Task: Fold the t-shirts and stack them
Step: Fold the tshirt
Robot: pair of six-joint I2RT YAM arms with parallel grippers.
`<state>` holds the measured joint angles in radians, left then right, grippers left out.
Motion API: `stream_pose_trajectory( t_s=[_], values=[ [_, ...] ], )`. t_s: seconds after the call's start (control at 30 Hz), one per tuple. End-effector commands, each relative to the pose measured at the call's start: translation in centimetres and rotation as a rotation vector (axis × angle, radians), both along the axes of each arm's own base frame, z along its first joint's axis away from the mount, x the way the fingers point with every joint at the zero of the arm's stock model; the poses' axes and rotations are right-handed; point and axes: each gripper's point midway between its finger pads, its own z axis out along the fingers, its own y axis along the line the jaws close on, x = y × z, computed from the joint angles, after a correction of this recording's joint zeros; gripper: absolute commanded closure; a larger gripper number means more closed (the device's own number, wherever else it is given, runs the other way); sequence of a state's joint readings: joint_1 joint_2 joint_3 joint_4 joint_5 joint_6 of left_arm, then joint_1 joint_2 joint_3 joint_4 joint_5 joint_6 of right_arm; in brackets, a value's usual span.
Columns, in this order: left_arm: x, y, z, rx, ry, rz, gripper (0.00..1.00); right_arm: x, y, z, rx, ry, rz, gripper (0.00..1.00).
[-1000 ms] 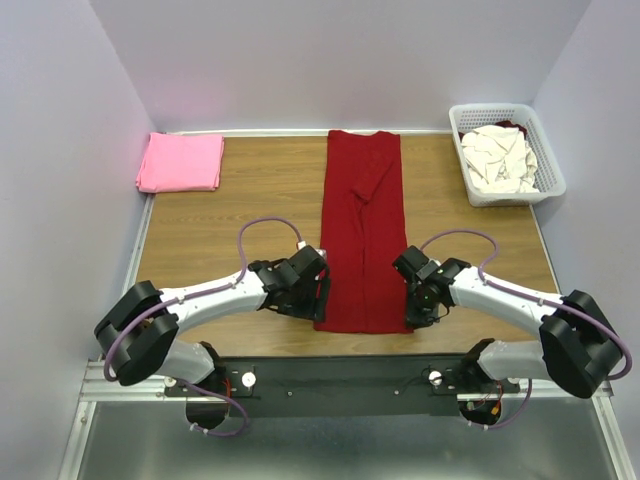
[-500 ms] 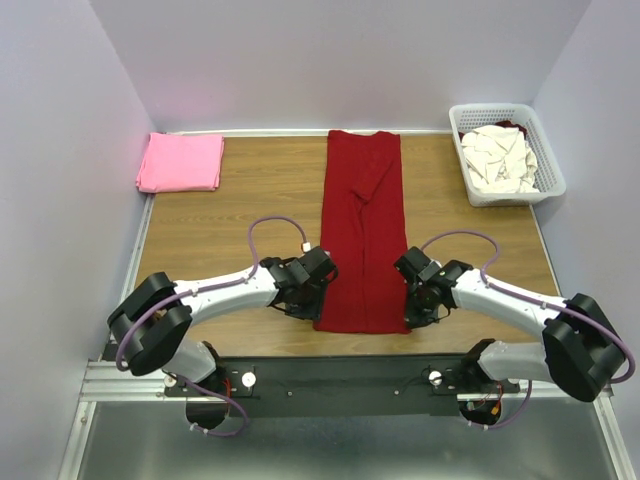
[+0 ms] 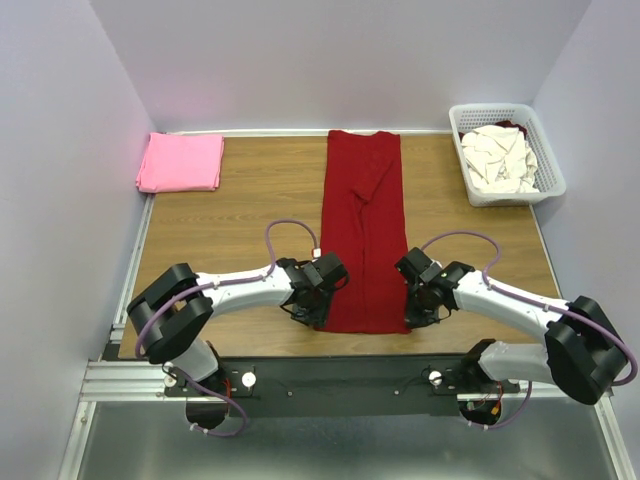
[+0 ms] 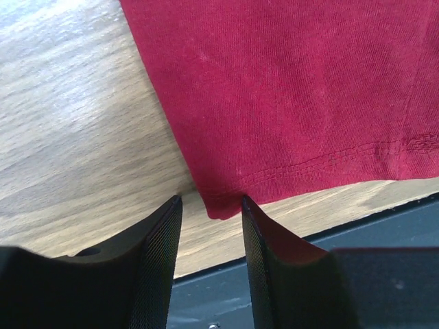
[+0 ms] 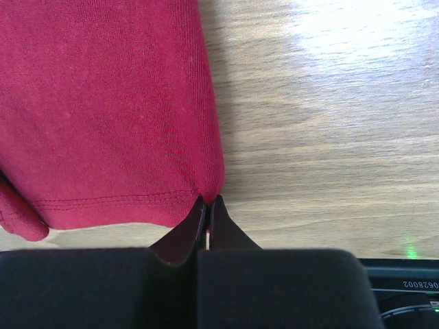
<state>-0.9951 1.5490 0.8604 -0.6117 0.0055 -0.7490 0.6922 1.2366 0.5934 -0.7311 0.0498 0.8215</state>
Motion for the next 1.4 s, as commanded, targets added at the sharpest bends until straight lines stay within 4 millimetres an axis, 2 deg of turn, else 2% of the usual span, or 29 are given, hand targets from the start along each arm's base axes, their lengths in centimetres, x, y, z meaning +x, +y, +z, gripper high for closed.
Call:
stream_pose_trajectory(
  t_s=[0.0, 0.13, 0.57, 0.63, 0.67, 0.7, 0.73, 0.77, 0.8, 0.87, 0.9, 0.93, 0.97, 1.07, 1.13, 1.17, 1.23, 1.3, 1.37],
  values=[
    [-0.1, 0.4, -0.4, 0.048, -0.005, -0.005, 0.54, -1.3, -1.0, -1.1, -0.03, 0.04, 0.01, 0.99],
    [-0.2, 0.5, -0.6, 0.055, -0.002, -0.007, 0.61, -1.2, -0.9, -1.1, -0.028, 0.037, 0.01, 0.99],
    [-0.2, 0.4, -1.3, 0.086, 0.006, -0.027, 0.63, -1.2, -0.8, -1.0, -0.021, 0.037, 0.016, 0.99],
    [-0.2, 0.4, -1.4, 0.095, 0.006, -0.03, 0.69, -1.3, -0.8, -1.1, -0.023, 0.041, 0.019, 0.99],
    [-0.3, 0.3, -1.6, 0.101, 0.008, -0.033, 0.78, -1.2, -0.8, -1.1, -0.022, 0.039, 0.019, 0.99],
    [-0.3, 0.3, -1.6, 0.105, 0.01, -0.036, 0.83, -1.2, -0.7, -1.0, -0.019, 0.038, 0.021, 0.99],
    [-0.3, 0.3, -1.5, 0.108, 0.008, -0.04, 0.94, -1.3, -0.7, -1.0, -0.018, 0.041, 0.023, 0.99],
    [-0.3, 0.3, -1.5, 0.11, 0.008, -0.042, 0.94, -1.2, -0.6, -1.0, -0.014, 0.039, 0.023, 0.99],
    [-0.4, 0.3, -1.4, 0.106, 0.008, -0.041, 1.0, -1.2, -0.6, -0.9, -0.01, 0.037, 0.028, 0.99],
    [-0.5, 0.6, -1.0, 0.102, 0.003, -0.038, 1.0, -1.2, 0.0, -0.3, 0.017, 0.037, 0.042, 0.99],
    [-0.7, 0.7, -0.9, 0.099, 0.004, -0.037, 1.0, -1.0, 0.1, 0.1, 0.027, 0.026, 0.041, 0.99],
    [-1.6, 1.6, -1.3, 0.114, 0.026, -0.043, 1.0, -1.7, 1.1, 0.5, 0.085, 0.063, 0.052, 0.99],
    [-1.9, 1.5, -0.8, 0.104, 0.028, -0.045, 1.0, -2.1, 1.5, 0.8, 0.108, 0.074, 0.054, 0.99],
    [-4.5, 2.5, 0.1, 0.08, 0.043, -0.048, 1.0, -3.7, 2.5, 1.6, 0.162, 0.105, 0.062, 0.99],
    [-6.3, 2.3, 0.4, 0.064, 0.054, -0.049, 1.0, -4.5, 2.9, 2.1, 0.2, 0.109, 0.065, 0.99],
    [-6.4, 1.9, 0.7, 0.043, 0.048, -0.045, 1.0, -4.6, 2.9, 2.2, 0.209, 0.109, 0.064, 0.99],
    [-6.3, 1.5, 1.2, -0.004, 0.029, -0.036, 1.0, -4.1, 2.7, 2.5, 0.196, 0.077, 0.058, 0.99],
    [-4.2, 0.6, 2.4, -0.054, -0.031, -0.008, 1.0, -2.4, 2.8, 3.4, 0.167, 0.02, 0.052, 0.99],
    [-1.3, -0.5, 4.0, -0.102, -0.112, -0.002, 1.0, -0.6, 2.6, 3.6, 0.109, -0.029, 0.041, 0.99]
  ],
)
